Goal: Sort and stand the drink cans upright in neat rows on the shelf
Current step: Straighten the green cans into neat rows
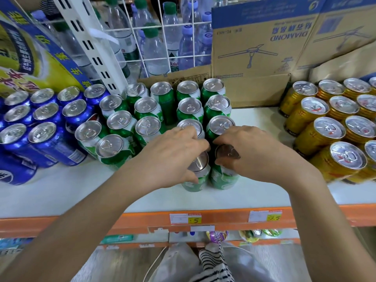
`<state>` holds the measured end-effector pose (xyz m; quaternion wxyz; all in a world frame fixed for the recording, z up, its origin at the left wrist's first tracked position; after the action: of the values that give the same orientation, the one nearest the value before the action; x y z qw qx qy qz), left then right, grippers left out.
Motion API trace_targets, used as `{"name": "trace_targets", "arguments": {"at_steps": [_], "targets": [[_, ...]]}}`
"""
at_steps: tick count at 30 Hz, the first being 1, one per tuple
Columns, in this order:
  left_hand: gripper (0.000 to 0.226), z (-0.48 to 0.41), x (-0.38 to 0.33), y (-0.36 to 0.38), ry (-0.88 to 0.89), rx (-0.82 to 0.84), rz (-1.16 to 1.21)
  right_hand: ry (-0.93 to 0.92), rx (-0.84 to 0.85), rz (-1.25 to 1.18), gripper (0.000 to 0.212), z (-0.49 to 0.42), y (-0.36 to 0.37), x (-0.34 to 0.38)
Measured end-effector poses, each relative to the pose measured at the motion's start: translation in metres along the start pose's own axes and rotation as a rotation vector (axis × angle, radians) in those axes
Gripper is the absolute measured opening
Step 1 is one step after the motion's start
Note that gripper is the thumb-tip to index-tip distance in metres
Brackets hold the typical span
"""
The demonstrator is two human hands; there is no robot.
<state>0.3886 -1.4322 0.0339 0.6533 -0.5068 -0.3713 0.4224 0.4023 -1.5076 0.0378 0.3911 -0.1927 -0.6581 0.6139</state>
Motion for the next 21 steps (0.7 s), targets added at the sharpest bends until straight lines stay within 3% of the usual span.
{"name": "trace_targets", "arguments": {"at_steps": [8,13,16,21], "targets": [[0.065,0.003,0.014,-0.003,0.019,0.041,0.137,-0.002,-0.042,-0.061,0.019,-0.008,-0.009,-0.002],[0.044,-0.002,0.067,-0.053,-0.098,-0.227,0.4,-0.025,-0.137,-0.007,0.03,-0.035,-0.031,0.0],[0.038,-0.023,0.105,-0.057,-0.213,-0.292,0.333,-0.038,-0.185,0.022,0.03,-0.068,-0.038,-0.011],[0.051,-0.062,0.141,-0.038,-0.389,-0.192,0.244,-0.056,-0.232,0.024,0.027,-0.128,-0.044,-0.028]]}}
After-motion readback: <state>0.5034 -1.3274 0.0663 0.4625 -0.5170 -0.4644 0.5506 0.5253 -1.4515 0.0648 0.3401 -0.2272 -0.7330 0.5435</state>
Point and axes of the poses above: each hand's wrist, its own z-axis away from the middle knuckle, its own y-axis out of the palm, x = y × z, the point moved 10 cm from there along -z, towards the middle knuckle, and after that the axes turned 13 degrees about -y, right-handed, at the moved point
